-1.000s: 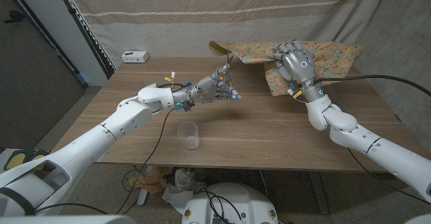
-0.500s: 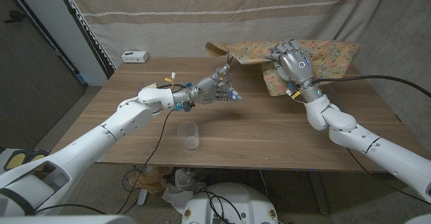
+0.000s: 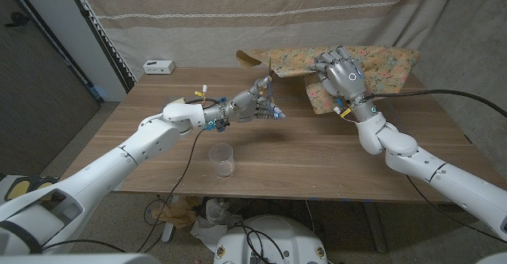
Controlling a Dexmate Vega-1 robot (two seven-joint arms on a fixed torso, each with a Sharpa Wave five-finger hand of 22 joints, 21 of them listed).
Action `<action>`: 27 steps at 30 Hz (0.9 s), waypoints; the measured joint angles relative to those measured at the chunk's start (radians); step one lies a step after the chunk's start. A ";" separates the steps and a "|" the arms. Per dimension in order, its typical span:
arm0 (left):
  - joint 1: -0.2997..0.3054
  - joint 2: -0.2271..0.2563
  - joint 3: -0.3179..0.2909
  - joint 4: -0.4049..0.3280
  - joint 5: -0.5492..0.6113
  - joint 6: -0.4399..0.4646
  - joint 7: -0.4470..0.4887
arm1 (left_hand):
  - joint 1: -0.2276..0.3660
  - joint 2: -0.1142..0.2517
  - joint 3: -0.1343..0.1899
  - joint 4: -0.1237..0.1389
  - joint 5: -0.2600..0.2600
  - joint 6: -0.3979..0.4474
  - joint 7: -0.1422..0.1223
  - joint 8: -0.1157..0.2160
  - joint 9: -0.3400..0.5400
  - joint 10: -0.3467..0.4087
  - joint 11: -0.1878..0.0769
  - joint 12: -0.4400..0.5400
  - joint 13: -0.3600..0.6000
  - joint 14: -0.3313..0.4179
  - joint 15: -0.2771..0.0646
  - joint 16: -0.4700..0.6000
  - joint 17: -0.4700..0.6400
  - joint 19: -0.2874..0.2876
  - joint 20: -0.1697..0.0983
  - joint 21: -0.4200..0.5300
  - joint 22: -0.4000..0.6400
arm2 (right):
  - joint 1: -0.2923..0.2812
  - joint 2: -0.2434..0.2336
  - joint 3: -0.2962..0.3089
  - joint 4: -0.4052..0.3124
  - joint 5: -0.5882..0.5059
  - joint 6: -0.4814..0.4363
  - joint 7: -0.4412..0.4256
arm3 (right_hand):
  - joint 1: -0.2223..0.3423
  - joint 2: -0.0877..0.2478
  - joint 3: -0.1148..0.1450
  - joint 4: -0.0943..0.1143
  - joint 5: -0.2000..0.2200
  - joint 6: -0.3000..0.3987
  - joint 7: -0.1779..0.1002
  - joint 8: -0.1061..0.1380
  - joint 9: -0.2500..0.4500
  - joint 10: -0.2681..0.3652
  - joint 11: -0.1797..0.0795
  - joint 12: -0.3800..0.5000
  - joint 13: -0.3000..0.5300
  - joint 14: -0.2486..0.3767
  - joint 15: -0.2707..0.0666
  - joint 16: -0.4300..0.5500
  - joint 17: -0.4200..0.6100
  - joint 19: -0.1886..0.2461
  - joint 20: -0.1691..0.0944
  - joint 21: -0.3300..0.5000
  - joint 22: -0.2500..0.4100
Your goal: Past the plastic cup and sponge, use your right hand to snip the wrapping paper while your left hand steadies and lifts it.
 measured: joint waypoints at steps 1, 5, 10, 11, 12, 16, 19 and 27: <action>0.000 0.000 0.000 0.000 0.000 0.000 -0.001 | 0.000 0.000 0.000 0.000 0.000 0.000 0.000 0.000 0.000 0.000 0.000 0.000 0.000 0.000 0.000 0.000 0.000 0.000 0.000 0.000 0.000 | 0.000 -0.001 0.000 -0.002 -0.002 0.000 0.000 | 0.000 0.000 0.000 0.000 0.000 0.000 0.000 0.000 0.000 0.000 0.000 0.001 0.000 0.000 0.000 0.000 0.000 0.000 0.000 0.000 0.000; -0.001 0.000 0.002 0.000 0.000 0.003 -0.006 | 0.000 0.000 0.000 0.000 0.000 0.000 0.000 0.000 0.000 0.000 0.000 0.000 -0.003 0.000 0.000 0.000 0.000 0.000 0.000 0.000 0.000 | -0.001 -0.006 0.000 -0.008 -0.015 0.001 0.001 | 0.000 0.000 0.000 0.000 -0.003 0.000 0.000 0.004 0.000 -0.004 -0.004 0.001 -0.002 0.000 0.000 0.007 0.000 0.000 0.000 0.000 0.000; -0.002 0.000 0.005 0.000 -0.003 0.008 -0.012 | 0.000 0.000 0.000 0.000 0.000 0.000 0.000 0.000 0.000 0.000 0.000 0.003 -0.002 0.000 0.000 0.000 0.000 0.000 0.000 0.000 0.000 | -0.001 -0.014 0.000 -0.014 -0.028 0.003 0.002 | 0.000 0.000 -0.001 -0.001 0.001 0.000 0.000 0.004 0.002 -0.004 -0.003 0.005 -0.002 0.000 0.000 0.007 0.001 0.000 0.000 0.000 0.000; -0.002 0.000 0.005 0.000 -0.003 0.009 -0.013 | 0.000 0.000 0.000 0.000 0.000 0.000 0.000 0.000 0.000 0.000 0.000 0.006 -0.001 0.000 0.000 0.000 0.000 0.000 0.000 0.000 0.000 | -0.001 -0.015 0.001 -0.015 -0.028 0.003 0.002 | 0.000 0.000 -0.001 -0.001 0.001 0.000 0.000 0.004 0.002 -0.004 -0.003 0.005 -0.002 0.000 0.000 0.007 0.001 0.000 0.000 0.000 0.000; -0.003 -0.001 0.006 0.000 -0.004 0.010 -0.014 | 0.000 0.000 0.000 0.000 0.000 0.000 0.000 0.000 0.000 0.000 0.000 0.007 -0.001 0.000 0.000 0.000 0.000 0.000 0.000 0.000 0.000 | -0.001 -0.018 0.001 -0.016 -0.032 0.004 0.002 | 0.000 0.000 -0.001 -0.001 0.001 0.000 0.000 0.004 0.002 -0.004 -0.003 0.005 -0.002 0.000 0.000 0.007 0.001 0.000 0.000 0.000 0.000; -0.004 0.000 0.007 0.000 -0.008 0.014 -0.021 | 0.000 0.000 0.000 0.000 0.000 0.000 0.000 0.000 0.000 0.000 0.000 0.007 0.000 0.000 0.000 0.000 0.000 0.000 0.000 0.000 0.000 | -0.001 -0.026 0.003 -0.022 -0.040 0.008 0.003 | 0.001 0.002 -0.001 -0.001 0.001 0.000 0.000 0.004 0.008 -0.009 -0.009 0.005 -0.002 0.000 0.000 0.011 0.001 0.000 0.000 0.000 0.000; -0.004 0.002 0.007 0.000 -0.010 0.017 -0.024 | 0.000 0.000 0.000 0.000 0.000 0.000 0.000 0.000 0.000 0.000 0.000 0.007 0.000 0.000 0.000 0.000 0.000 -0.002 0.002 0.000 0.000 | -0.002 -0.032 0.005 -0.028 -0.046 0.012 0.005 | 0.001 0.002 -0.002 -0.001 0.001 0.000 0.000 0.004 0.009 -0.009 -0.009 0.012 -0.003 0.000 0.000 0.011 -0.002 0.000 0.000 0.000 0.000; -0.004 0.004 0.008 0.000 -0.012 0.021 -0.026 | 0.000 0.000 0.000 0.000 0.000 0.000 0.000 0.000 0.000 0.000 0.000 0.007 -0.003 0.000 0.000 0.000 0.000 -0.005 0.005 0.000 0.000 | -0.007 -0.040 0.011 -0.037 -0.051 0.019 0.010 | -0.003 0.006 -0.003 -0.003 0.001 0.000 0.000 0.004 0.012 -0.009 -0.009 0.019 -0.007 0.000 0.000 0.015 -0.003 0.000 0.000 0.000 -0.005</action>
